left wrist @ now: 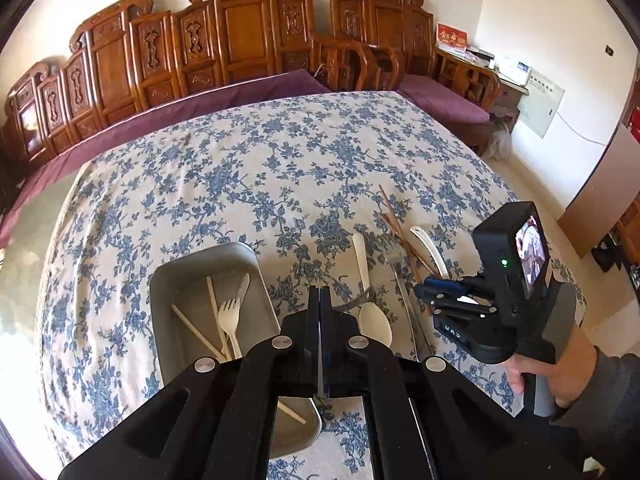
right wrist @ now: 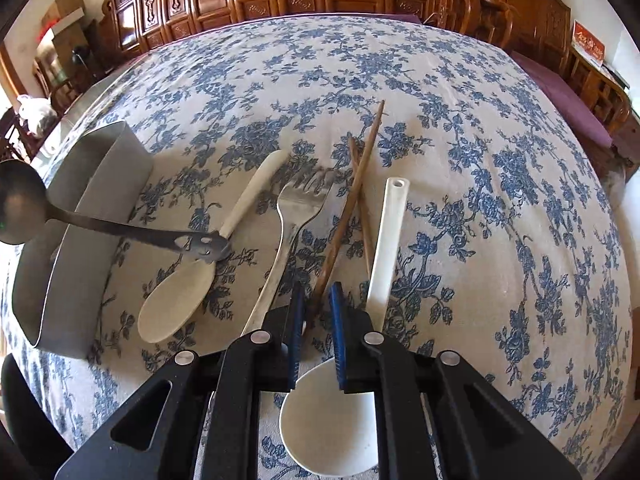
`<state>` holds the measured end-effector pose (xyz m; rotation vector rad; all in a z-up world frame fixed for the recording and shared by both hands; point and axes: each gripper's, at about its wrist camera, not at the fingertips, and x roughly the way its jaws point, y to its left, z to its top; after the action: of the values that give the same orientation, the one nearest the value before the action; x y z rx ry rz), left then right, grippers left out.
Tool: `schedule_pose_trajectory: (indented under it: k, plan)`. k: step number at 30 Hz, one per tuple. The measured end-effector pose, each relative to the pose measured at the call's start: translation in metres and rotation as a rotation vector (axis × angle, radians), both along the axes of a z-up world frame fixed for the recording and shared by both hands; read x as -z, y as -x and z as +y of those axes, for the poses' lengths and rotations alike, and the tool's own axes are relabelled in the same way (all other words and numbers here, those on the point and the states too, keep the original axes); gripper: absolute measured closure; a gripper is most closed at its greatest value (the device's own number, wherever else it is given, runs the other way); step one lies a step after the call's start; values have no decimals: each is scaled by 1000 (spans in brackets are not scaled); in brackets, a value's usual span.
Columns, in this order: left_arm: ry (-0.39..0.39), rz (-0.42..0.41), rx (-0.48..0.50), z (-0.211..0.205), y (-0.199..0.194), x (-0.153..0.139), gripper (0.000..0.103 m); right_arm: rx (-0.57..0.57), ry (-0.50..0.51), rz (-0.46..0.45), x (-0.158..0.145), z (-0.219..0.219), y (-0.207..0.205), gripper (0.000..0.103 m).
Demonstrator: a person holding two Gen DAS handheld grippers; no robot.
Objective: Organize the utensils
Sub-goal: 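Grasp a wooden chopstick with the right tool while the left tool holds the metal spoon, then lower the metal spoon into the grey tray and open the left tool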
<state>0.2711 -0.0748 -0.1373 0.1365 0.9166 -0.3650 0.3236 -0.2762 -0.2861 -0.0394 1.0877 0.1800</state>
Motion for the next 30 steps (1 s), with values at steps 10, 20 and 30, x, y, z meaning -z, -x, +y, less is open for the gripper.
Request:
schedule_pose_trajectory:
  k: [10, 20, 30]
  plan:
    - [-15, -27, -2, -2, 0, -4, 103, 18, -57, -39, -18, -17, 15, 97]
    - [-40, -89, -11, 1, -7, -29, 103, -4, -100, -85, -39, -22, 32, 97]
    - [-49, -150, -29, 16, -12, -61, 103, -28, -106, -91, -38, -14, 40, 97]
